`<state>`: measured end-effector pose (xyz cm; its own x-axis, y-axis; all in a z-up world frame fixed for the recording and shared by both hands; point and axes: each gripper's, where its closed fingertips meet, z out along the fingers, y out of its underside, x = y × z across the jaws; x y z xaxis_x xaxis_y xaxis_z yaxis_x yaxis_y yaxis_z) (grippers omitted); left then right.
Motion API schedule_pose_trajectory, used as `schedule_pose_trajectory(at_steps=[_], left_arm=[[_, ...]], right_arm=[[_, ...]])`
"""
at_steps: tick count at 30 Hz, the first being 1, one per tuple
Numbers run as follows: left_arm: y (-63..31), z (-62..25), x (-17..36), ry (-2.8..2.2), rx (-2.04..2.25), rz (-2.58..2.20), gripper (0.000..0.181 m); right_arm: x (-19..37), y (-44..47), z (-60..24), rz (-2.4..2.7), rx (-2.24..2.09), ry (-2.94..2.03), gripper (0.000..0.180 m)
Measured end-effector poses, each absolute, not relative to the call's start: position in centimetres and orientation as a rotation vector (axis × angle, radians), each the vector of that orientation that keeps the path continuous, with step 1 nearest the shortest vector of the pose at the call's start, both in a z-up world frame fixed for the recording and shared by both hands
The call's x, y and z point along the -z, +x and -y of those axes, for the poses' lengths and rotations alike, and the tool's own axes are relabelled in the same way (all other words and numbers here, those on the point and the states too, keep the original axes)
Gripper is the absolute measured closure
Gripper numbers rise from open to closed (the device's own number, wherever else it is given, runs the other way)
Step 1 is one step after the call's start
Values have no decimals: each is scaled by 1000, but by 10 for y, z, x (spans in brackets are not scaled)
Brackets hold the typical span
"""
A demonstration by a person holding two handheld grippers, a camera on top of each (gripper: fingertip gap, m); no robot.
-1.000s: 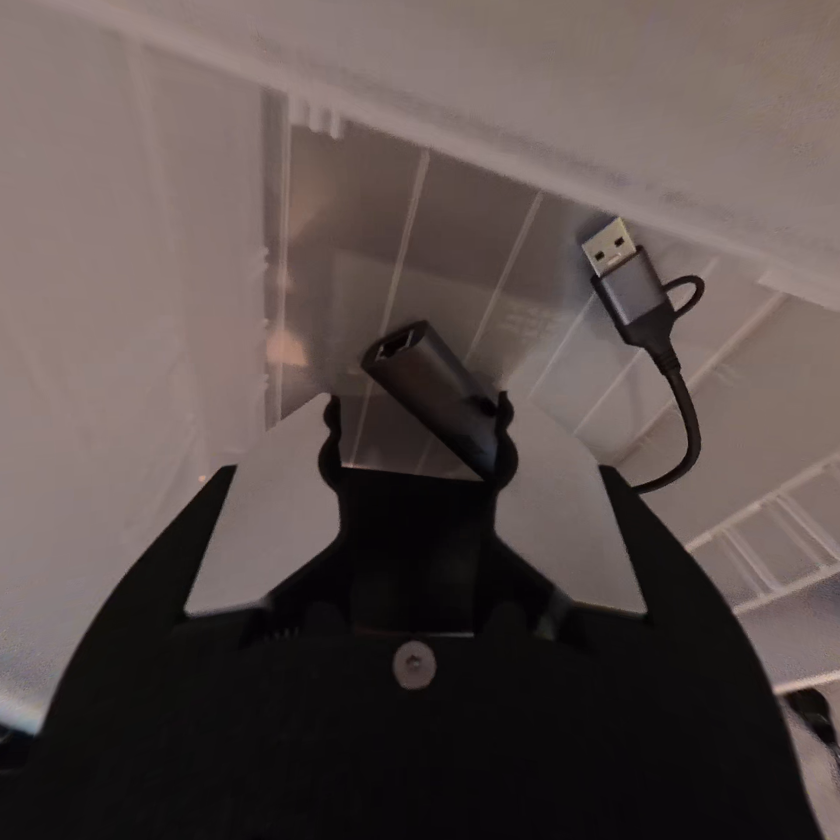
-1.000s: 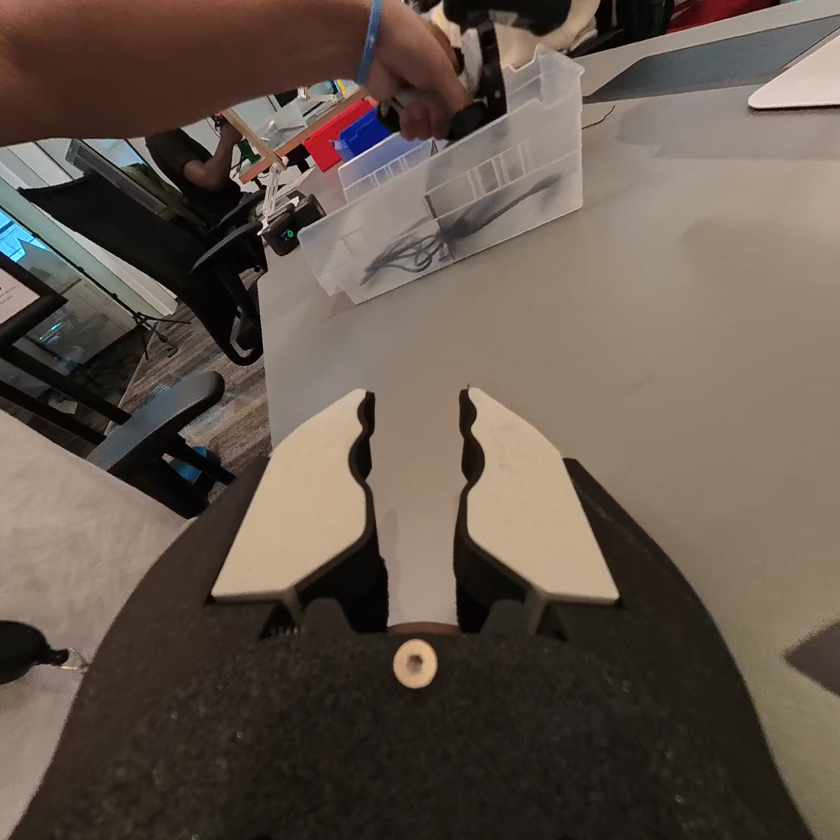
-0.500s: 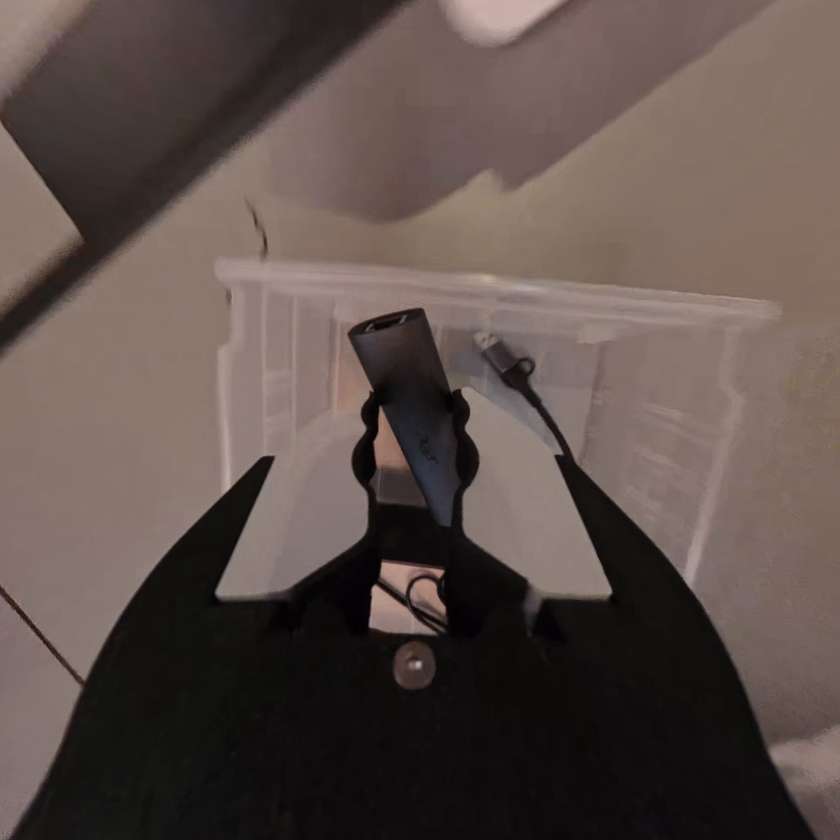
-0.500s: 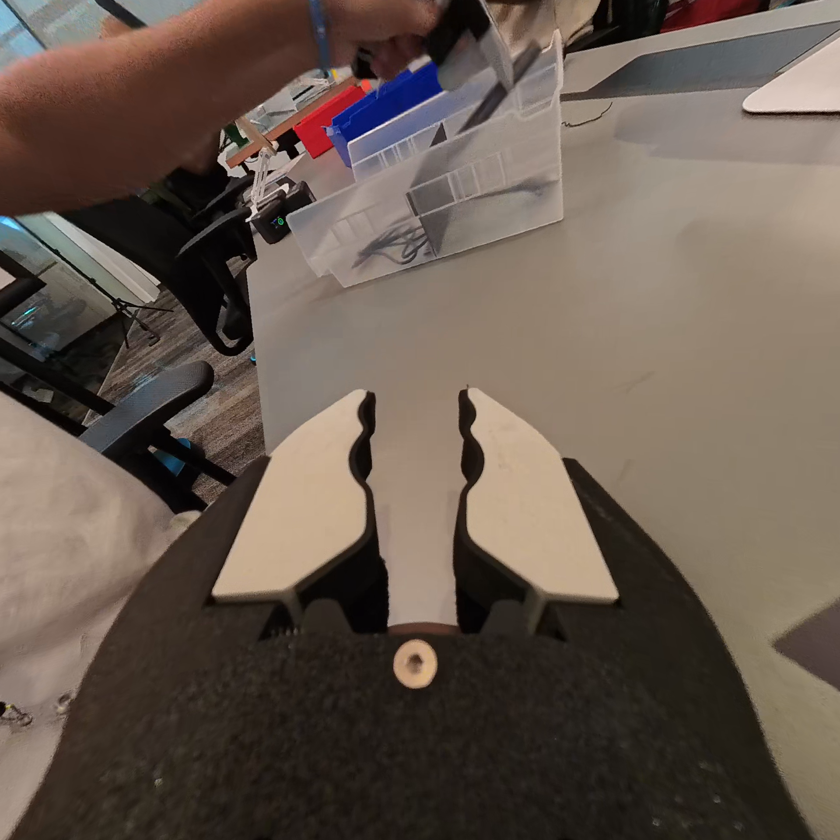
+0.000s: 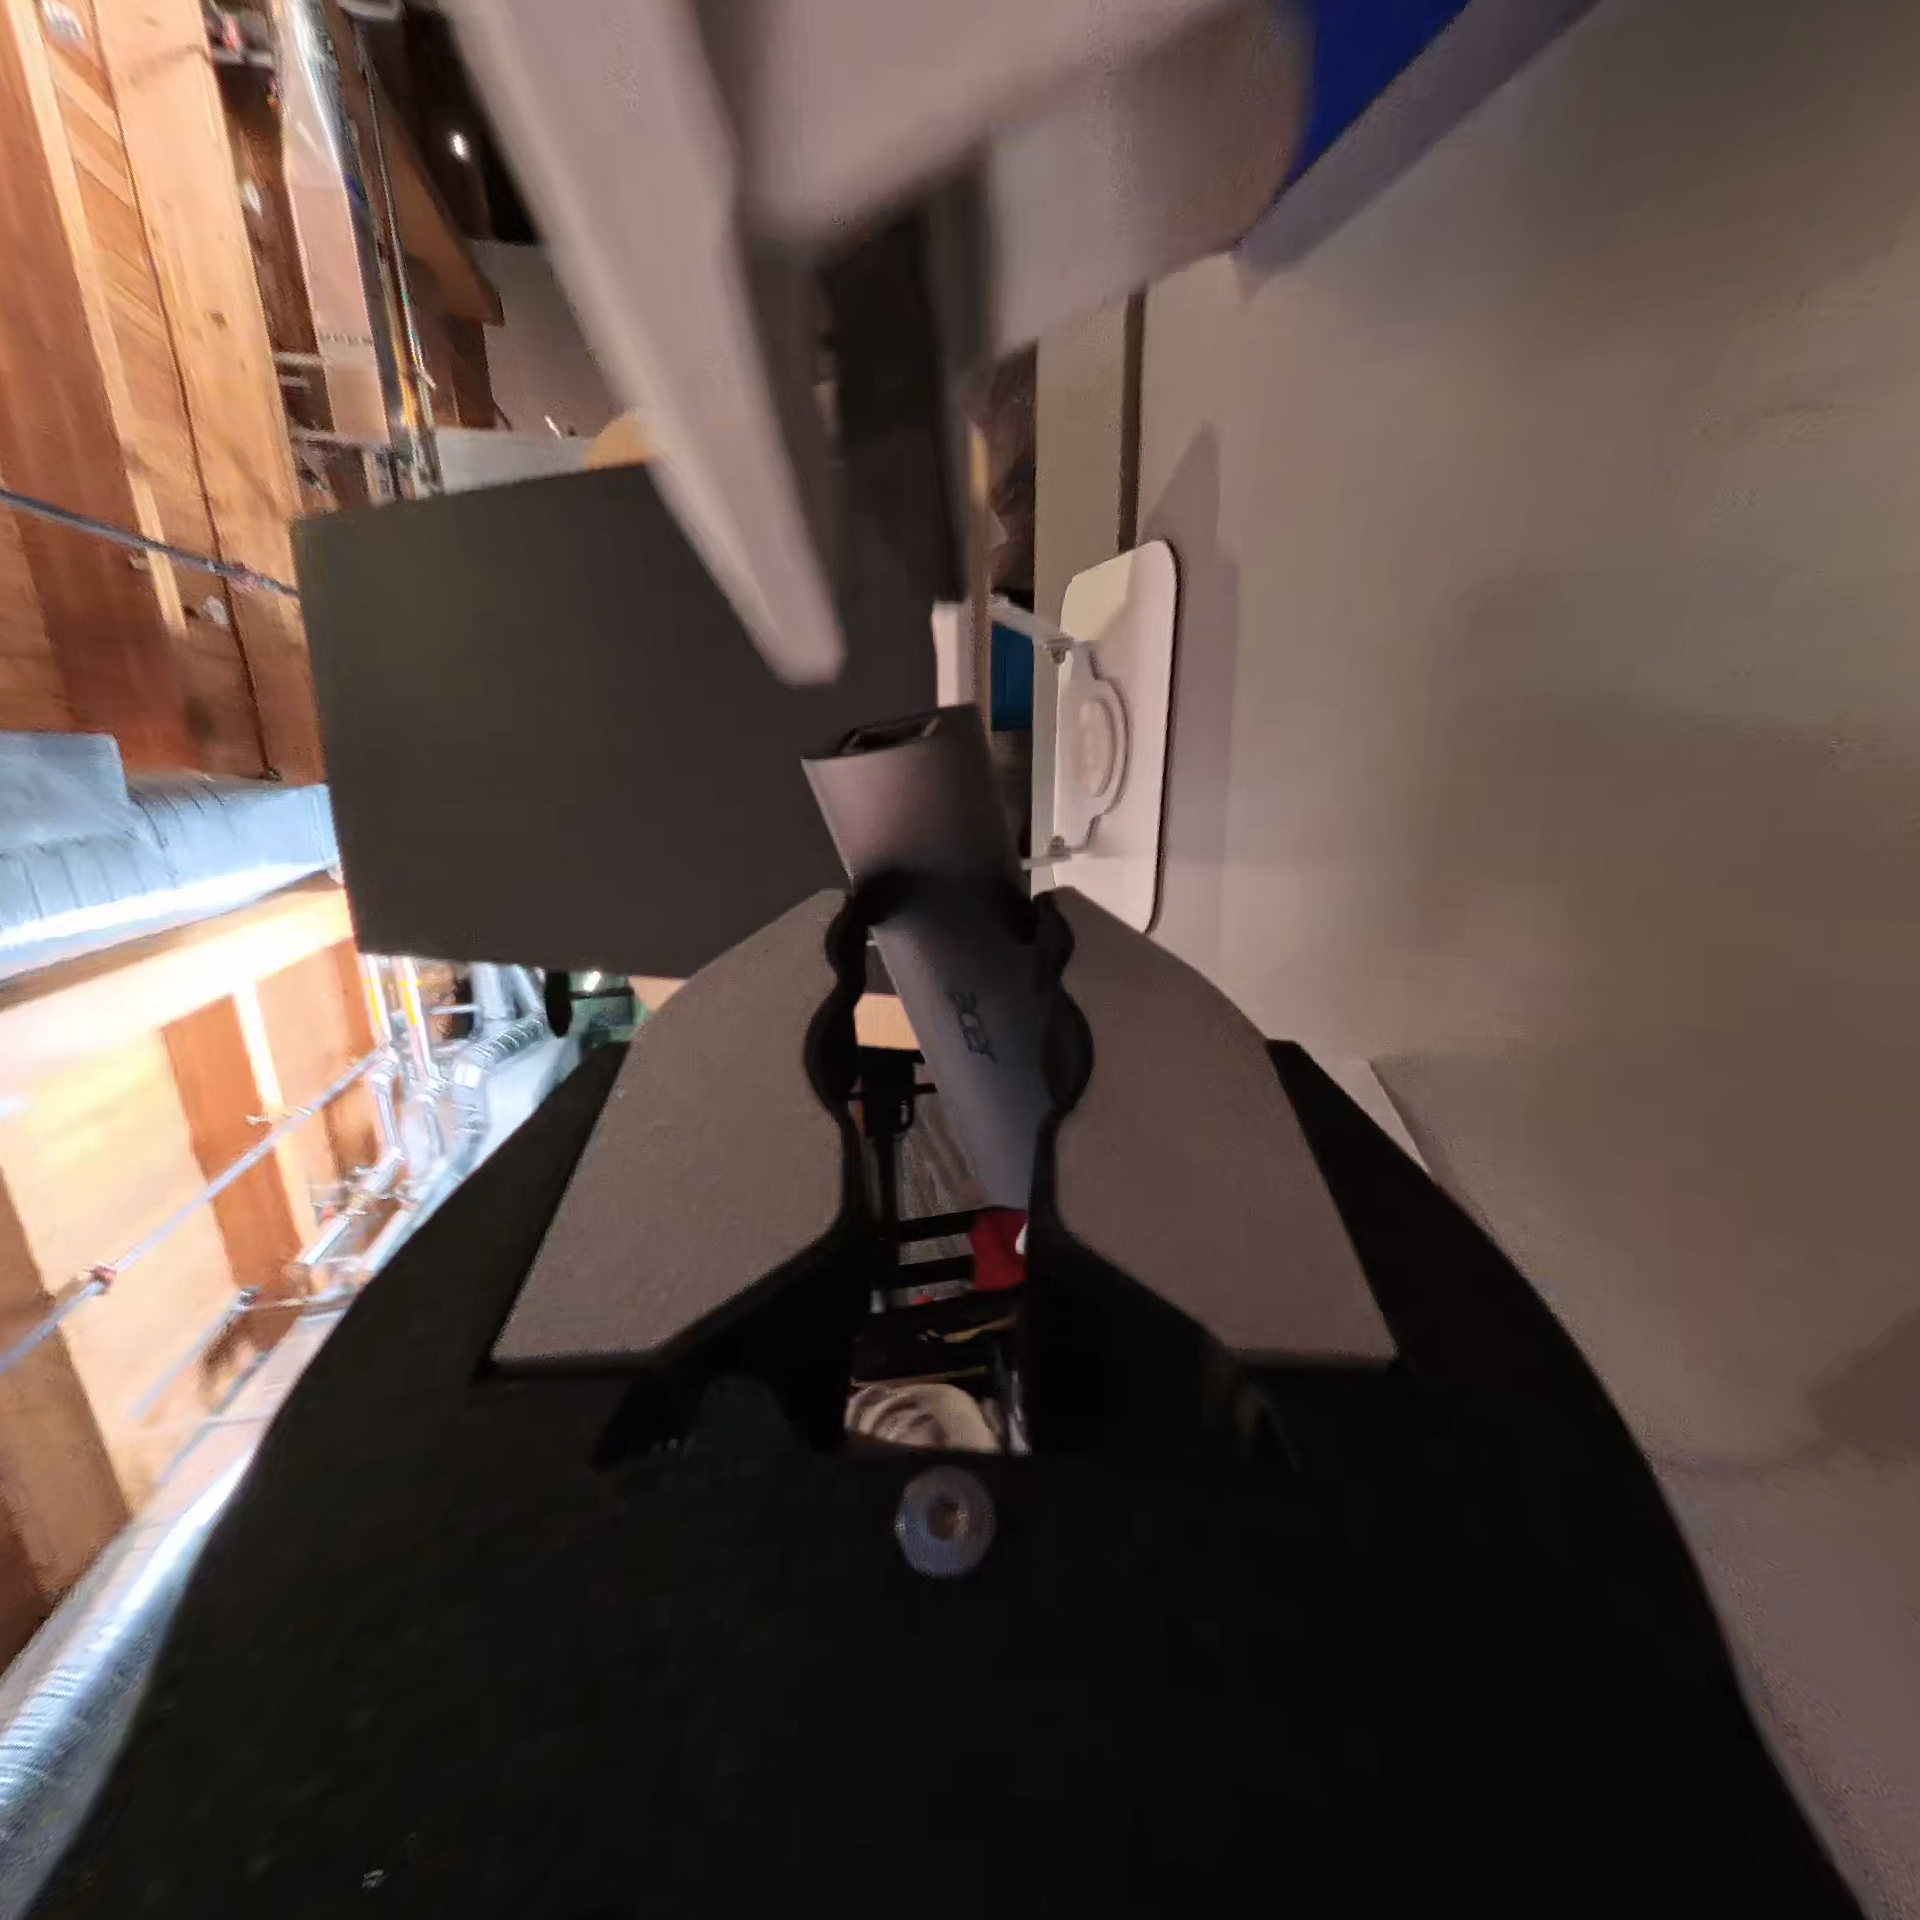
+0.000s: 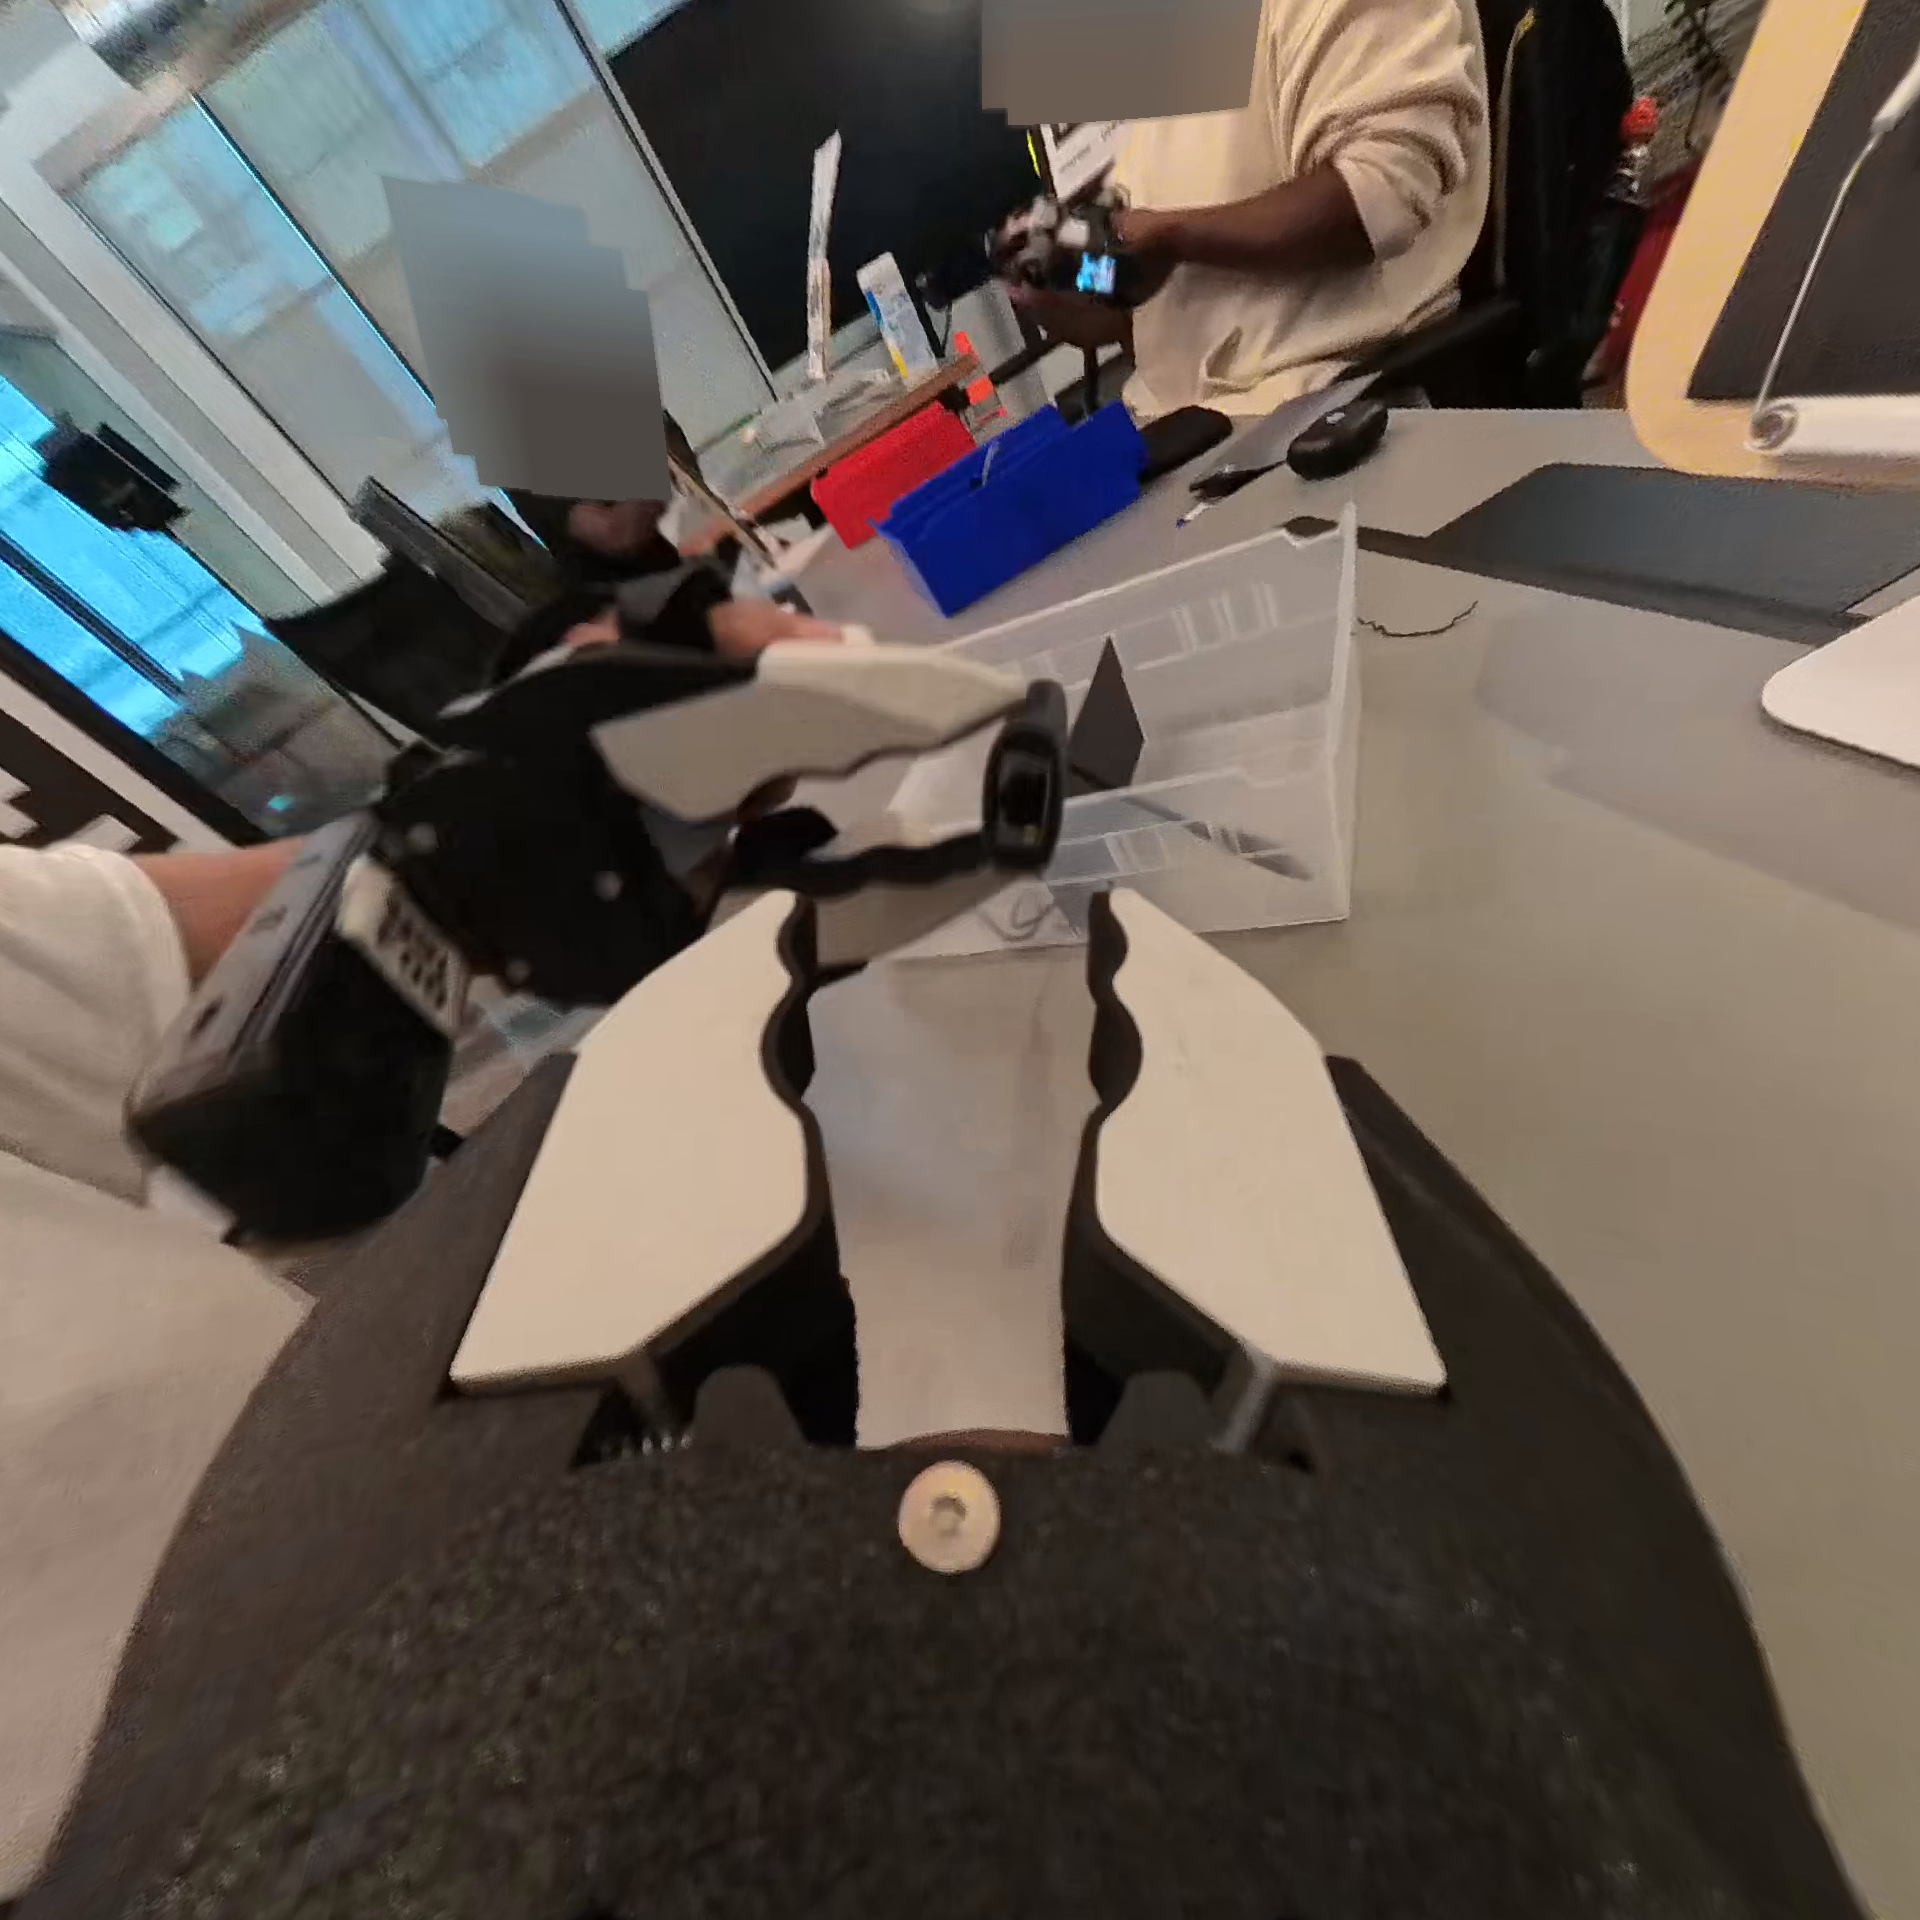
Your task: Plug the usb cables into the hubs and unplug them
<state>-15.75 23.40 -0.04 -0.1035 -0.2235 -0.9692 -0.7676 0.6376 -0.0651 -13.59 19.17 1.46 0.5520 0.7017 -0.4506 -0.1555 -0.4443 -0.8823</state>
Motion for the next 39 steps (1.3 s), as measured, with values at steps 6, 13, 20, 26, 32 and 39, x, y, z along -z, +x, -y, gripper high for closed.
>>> schedule_pose_trajectory(at_steps=[6,13,20,26,32,39], left_arm=[[-131,-198,18,-720,-567,-1633,152],[-166,-172,43,-1073,-240,-1598,153],[-369,-245,69,-1902,0,-1122,128],[-410,-266,138,-2093,166,-1214,145],[-383,-264,145,-2201,206,-1004,175],[-367,-312,144,-2244,88,-729,176]], right_arm=[[19,-142,-193,458,-1013,-1873,143],[56,-100,-195,482,-555,-1918,163],[-10,-55,-132,557,-47,-1638,163],[-28,-46,-112,655,25,-1611,163],[12,-62,-119,578,-60,-1682,163],[23,-110,-116,652,-255,-1565,163]])
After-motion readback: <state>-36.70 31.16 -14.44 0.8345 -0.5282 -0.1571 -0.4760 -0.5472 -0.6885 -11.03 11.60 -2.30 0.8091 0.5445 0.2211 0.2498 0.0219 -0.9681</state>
